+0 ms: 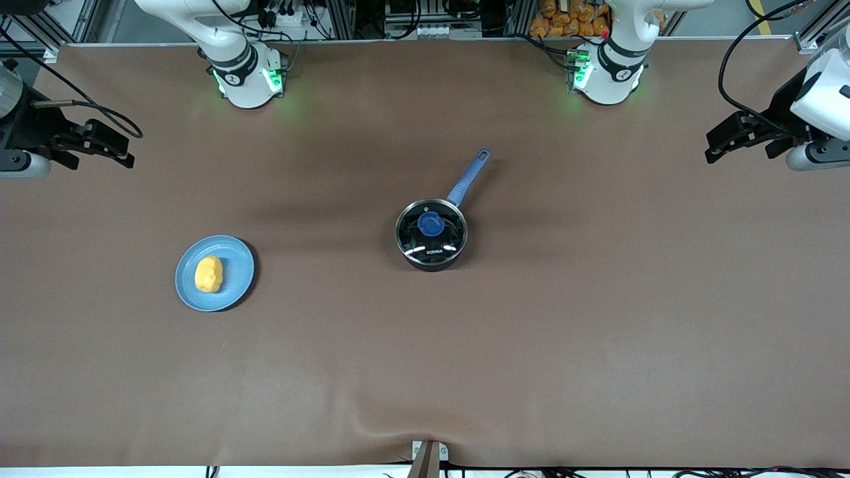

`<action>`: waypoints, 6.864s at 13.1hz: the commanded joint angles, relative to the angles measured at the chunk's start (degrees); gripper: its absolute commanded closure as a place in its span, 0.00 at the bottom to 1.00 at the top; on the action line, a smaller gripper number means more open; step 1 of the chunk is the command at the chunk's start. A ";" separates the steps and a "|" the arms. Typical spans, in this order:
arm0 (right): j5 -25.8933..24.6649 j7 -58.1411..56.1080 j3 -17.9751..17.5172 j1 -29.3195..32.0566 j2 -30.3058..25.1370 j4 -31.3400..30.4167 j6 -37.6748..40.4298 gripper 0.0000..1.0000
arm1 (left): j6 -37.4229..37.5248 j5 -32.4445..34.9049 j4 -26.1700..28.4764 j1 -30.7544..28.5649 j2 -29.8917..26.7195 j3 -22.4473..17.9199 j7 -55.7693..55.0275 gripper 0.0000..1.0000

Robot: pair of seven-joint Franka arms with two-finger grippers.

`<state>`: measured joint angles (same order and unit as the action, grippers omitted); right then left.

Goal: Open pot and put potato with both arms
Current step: 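Move the right gripper toward the blue plate with the potato, then lower the right gripper and grasp the yellow potato on the plate, then lift the potato with the right gripper while the left gripper reaches the lid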

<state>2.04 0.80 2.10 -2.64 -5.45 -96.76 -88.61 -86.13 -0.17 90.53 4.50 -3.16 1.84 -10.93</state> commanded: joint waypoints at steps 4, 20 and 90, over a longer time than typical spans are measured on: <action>-0.72 0.96 0.10 -0.34 -0.44 0.08 0.37 0.00 | 0.44 0.35 -1.14 -0.63 0.26 0.28 1.00 0.00; -0.63 -0.80 0.36 2.29 6.57 -0.53 -2.61 0.00 | 1.67 -0.27 -0.88 -2.65 0.26 0.45 1.18 0.00; 0.24 -6.16 0.01 2.38 3.43 0.78 0.28 1.00 | -22.74 -3.26 -13.71 32.67 35.41 1.42 -60.39 0.00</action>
<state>1.93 -5.08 2.45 -0.65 -2.10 -96.57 -88.93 -106.47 -2.26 79.48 35.35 29.27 3.81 -64.47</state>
